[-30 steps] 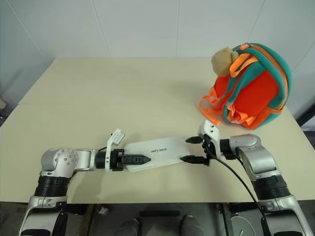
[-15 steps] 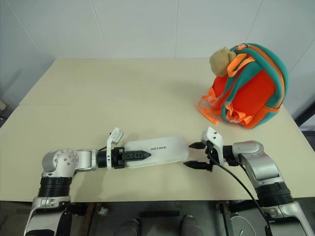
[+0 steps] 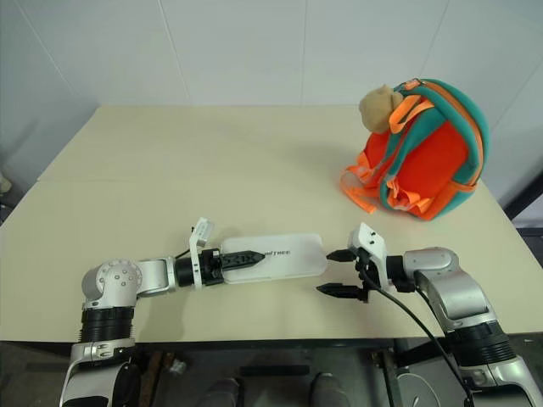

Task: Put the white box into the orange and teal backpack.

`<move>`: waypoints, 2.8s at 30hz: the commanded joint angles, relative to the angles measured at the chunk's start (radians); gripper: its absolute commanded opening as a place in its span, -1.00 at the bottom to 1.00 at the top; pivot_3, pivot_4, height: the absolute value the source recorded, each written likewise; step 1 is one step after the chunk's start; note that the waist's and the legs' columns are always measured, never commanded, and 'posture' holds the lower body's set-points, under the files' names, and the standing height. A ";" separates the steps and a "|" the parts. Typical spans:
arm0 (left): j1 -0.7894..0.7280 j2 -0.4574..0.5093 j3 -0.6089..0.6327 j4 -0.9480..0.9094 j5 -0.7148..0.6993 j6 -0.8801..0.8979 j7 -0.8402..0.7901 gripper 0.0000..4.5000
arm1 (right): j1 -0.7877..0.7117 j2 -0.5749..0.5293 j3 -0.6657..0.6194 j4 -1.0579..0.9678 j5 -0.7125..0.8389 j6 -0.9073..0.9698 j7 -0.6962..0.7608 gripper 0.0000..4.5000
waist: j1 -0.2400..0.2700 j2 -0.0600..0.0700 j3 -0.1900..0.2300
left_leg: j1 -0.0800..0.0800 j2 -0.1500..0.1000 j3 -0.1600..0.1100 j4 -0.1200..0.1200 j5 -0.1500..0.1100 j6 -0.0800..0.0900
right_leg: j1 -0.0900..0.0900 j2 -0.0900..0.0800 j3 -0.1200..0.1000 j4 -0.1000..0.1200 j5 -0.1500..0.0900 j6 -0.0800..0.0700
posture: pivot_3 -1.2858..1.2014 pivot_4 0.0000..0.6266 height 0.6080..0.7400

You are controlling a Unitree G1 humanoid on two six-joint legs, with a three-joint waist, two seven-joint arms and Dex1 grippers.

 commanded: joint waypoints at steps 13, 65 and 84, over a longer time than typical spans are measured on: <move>0.011 0.008 0.004 0.026 0.009 0.040 0.049 0.48 | 0.006 -0.017 -0.043 -0.035 0.016 -0.012 -0.048 1.00 | -0.016 -0.001 -0.001 | -0.011 -0.001 0.002 -0.001 -0.003 0.009 | 0.003 0.000 0.000 -0.031 0.017 0.000 | 0.03 -0.52 1.00; 0.214 0.136 0.092 -0.194 -0.125 -0.131 0.019 -0.39 | -0.558 0.167 -0.233 0.518 -0.159 -0.045 -0.689 1.00 | -0.010 -0.004 0.000 | -0.016 -0.001 0.008 -0.004 -0.002 0.008 | -0.028 0.001 0.011 0.013 0.003 0.011 | 0.03 -0.52 1.00; 0.155 0.128 0.079 -0.143 -0.127 -0.179 0.032 -0.39 | -0.900 0.397 -0.280 1.298 -0.228 -0.733 -0.832 0.44 | -0.026 -0.004 0.000 | -0.016 -0.001 0.009 -0.009 0.001 0.007 | -0.029 0.002 0.012 0.013 0.007 0.015 | 0.03 -0.52 1.00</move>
